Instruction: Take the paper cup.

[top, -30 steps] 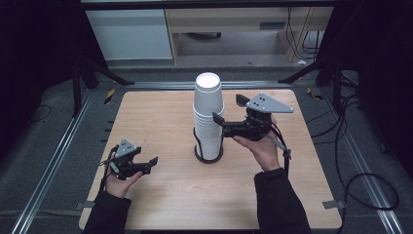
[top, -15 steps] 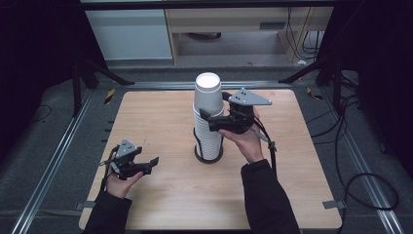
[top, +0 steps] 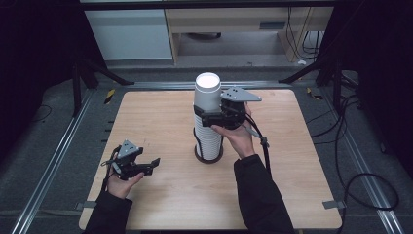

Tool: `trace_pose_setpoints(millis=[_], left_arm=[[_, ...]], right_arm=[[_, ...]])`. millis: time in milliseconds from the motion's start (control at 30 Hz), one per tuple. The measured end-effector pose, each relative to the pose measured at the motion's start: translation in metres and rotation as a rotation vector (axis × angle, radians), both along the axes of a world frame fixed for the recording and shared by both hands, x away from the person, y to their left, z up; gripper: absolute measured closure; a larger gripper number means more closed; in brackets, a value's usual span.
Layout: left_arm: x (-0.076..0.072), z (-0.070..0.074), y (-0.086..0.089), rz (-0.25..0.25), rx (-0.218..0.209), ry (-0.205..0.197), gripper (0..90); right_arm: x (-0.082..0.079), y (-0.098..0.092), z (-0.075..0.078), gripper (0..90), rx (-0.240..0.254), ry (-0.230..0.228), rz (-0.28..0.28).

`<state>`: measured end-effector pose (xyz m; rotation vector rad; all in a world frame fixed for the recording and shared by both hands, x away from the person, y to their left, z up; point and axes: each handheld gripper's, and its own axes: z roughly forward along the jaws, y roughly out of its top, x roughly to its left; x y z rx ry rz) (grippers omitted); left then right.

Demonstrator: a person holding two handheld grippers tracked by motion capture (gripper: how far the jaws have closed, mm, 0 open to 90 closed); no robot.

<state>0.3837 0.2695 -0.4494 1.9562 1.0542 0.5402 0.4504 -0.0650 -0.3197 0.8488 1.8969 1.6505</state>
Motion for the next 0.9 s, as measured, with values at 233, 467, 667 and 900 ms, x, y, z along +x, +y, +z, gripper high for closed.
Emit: trace_pose_setpoints(millis=[233,467,667,900], left_arm=[[0.0002,-0.0004,-0.0004,-0.004,0.002,0.002,18.8],[0.0005,-0.0009,-0.0004,-0.004,0.005,0.005,18.8],[0.0008,-0.0012,0.0002,0.0,0.001,0.007,18.8],[0.0007,-0.0012,0.0007,0.002,0.0,0.006,18.7]], right_arm=[[0.0024,0.0028,-0.0014,7.8,0.01,-0.004,-0.014],[0.0019,0.0052,-0.0027,10.3,0.01,-0.022,-0.025],[0.0003,0.0046,-0.0012,11.2,-0.002,-0.02,-0.029],[-0.0018,0.0014,0.0052,11.8,0.03,-0.038,-0.02]])
